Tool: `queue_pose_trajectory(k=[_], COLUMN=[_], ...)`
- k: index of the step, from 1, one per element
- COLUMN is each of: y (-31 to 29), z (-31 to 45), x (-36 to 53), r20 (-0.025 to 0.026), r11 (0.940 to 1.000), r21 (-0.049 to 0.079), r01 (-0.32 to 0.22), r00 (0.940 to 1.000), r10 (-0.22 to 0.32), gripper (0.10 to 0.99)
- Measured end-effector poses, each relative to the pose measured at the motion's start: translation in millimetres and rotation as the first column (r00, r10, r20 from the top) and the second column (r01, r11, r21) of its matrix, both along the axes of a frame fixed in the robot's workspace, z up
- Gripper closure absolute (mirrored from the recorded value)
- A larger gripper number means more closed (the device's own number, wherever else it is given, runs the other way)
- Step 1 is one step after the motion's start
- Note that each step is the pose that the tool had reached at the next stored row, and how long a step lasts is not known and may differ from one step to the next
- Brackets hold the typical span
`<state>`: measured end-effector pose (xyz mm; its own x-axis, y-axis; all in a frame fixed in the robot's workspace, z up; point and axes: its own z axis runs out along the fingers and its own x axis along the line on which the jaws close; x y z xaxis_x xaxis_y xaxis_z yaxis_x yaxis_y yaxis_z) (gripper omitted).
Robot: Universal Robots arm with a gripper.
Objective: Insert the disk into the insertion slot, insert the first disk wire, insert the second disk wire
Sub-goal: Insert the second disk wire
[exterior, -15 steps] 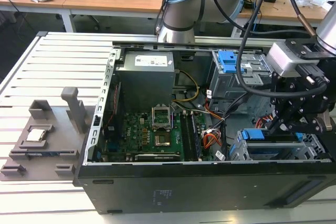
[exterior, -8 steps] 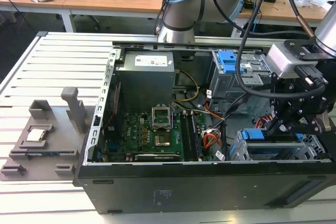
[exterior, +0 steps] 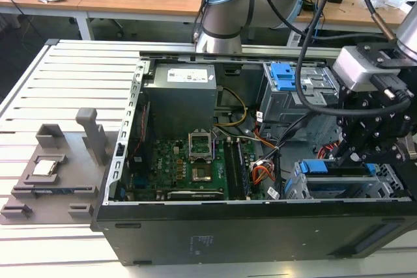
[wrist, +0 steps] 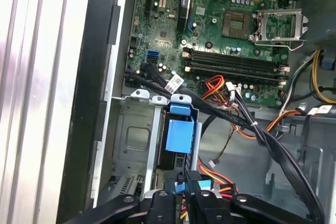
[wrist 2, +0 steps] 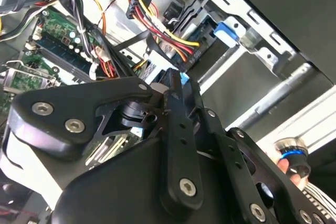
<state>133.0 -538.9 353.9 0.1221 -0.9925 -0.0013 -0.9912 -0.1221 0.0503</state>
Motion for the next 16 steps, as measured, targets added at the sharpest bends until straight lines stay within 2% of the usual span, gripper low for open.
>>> queue_pose_trajectory(k=[4,5,7,16], y=[0.1,0.1,0.1,0.1], z=[10.9,12.7,18.6,20.2], x=[0.0,0.0,0.0,0.0], r20=[0.0,0.0,0.0,0.0], r11=[1.0,1.0,1.0,1.0], r21=[0.0,0.0,0.0,0.0], r01=[0.0,0.0,0.0,0.0], r00=[1.0,1.0,1.0,1.0], r10=[0.0,0.0,0.0,0.0], gripper=[0.875,0.98,0.98,0.98])
